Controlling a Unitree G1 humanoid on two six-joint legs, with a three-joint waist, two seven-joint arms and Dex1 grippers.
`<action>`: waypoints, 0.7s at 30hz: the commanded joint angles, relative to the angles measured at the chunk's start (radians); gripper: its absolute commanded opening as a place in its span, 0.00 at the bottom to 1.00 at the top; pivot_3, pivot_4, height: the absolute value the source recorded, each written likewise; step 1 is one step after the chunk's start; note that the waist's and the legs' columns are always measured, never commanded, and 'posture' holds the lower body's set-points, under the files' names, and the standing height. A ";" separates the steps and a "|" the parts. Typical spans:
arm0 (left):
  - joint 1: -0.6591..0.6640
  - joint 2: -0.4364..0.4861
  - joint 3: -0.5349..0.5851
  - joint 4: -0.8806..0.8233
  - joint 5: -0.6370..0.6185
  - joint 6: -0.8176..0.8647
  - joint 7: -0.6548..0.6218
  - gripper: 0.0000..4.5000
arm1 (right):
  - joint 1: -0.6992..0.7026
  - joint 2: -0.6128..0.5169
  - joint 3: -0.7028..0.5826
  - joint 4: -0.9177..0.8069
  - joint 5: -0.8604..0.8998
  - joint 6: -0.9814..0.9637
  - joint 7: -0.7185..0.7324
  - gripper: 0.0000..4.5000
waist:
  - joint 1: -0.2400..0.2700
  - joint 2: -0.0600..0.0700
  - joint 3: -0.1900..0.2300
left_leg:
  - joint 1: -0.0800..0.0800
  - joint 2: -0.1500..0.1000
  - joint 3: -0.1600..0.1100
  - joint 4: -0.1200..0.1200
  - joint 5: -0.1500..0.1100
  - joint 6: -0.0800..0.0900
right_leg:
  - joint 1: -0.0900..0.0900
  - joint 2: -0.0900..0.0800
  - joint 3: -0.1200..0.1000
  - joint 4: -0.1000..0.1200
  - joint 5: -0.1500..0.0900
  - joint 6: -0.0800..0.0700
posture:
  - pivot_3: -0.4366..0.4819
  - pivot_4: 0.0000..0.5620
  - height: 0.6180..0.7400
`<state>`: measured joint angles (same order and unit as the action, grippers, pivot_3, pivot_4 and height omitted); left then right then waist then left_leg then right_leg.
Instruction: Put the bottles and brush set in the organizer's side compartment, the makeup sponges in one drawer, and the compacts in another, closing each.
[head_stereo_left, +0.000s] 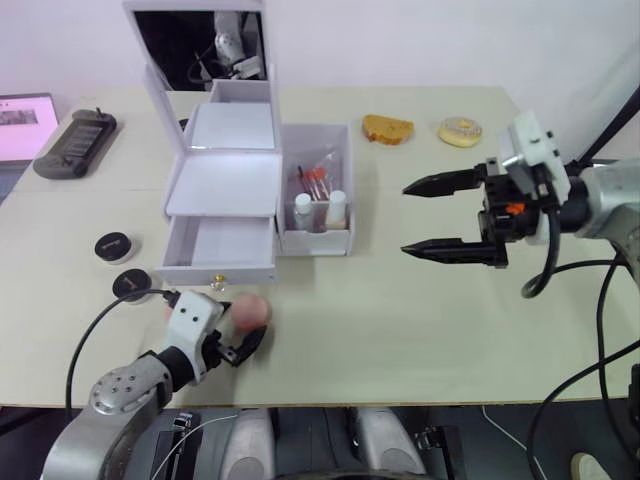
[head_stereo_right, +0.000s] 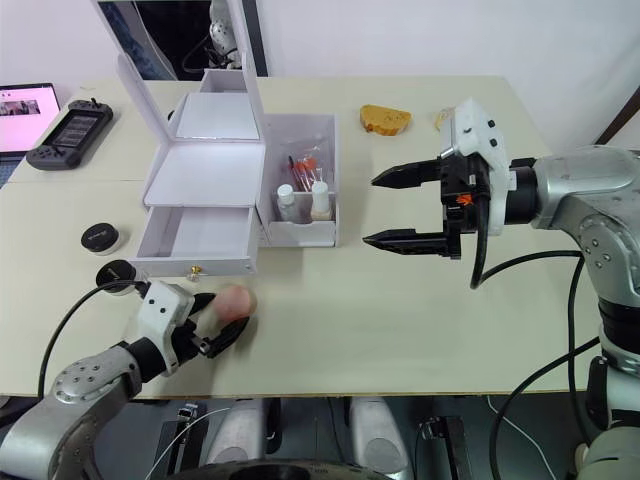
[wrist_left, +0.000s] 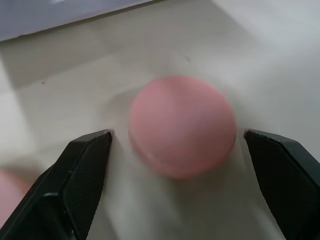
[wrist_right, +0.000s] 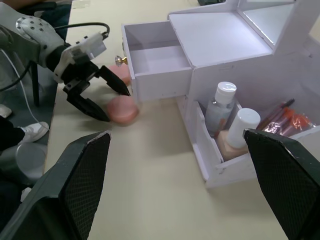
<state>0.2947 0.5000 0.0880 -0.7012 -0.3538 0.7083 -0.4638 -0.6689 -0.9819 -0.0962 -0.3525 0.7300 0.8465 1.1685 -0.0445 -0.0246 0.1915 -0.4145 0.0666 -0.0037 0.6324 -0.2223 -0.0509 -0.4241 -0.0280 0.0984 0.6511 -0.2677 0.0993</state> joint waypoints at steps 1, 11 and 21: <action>-0.004 -0.006 -0.037 0.001 0.023 -0.003 0.026 0.99 | -0.031 -0.010 -0.015 -0.022 0.012 0.000 -0.017 1.00 | 0.000 0.000 0.000 | 0.000 0.000 0.000 0.000 0.000 0.000 | 0.000 0.000 0.000 0.000 0.000 0.000 | 0.48 0.27 1.00; -0.041 -0.014 -0.085 0.007 0.053 0.016 0.070 0.94 | -0.042 -0.013 -0.004 -0.021 0.011 -0.005 -0.025 1.00 | 0.001 0.000 0.000 | 0.001 0.000 0.000 0.000 0.000 0.000 | 0.001 0.000 0.000 0.000 0.000 0.000 | 0.48 0.27 1.00; -0.043 -0.028 -0.078 0.000 0.045 0.014 0.081 0.59 | -0.033 -0.015 0.002 -0.018 0.006 -0.014 -0.014 1.00 | 0.002 0.000 0.000 | 0.001 0.000 0.000 0.000 0.000 0.000 | 0.001 0.000 0.000 0.000 0.000 0.000 | 0.48 0.27 1.00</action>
<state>0.2429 0.4728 0.0186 -0.6905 -0.3009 0.7168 -0.3801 -0.6883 -0.9817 -0.0833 -0.3523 0.7302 0.8454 1.1479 -0.0428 -0.0245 0.1914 -0.4138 0.0664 -0.0038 0.6327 -0.2223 -0.0509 -0.4230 -0.0282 0.0985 0.6510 -0.2676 0.0994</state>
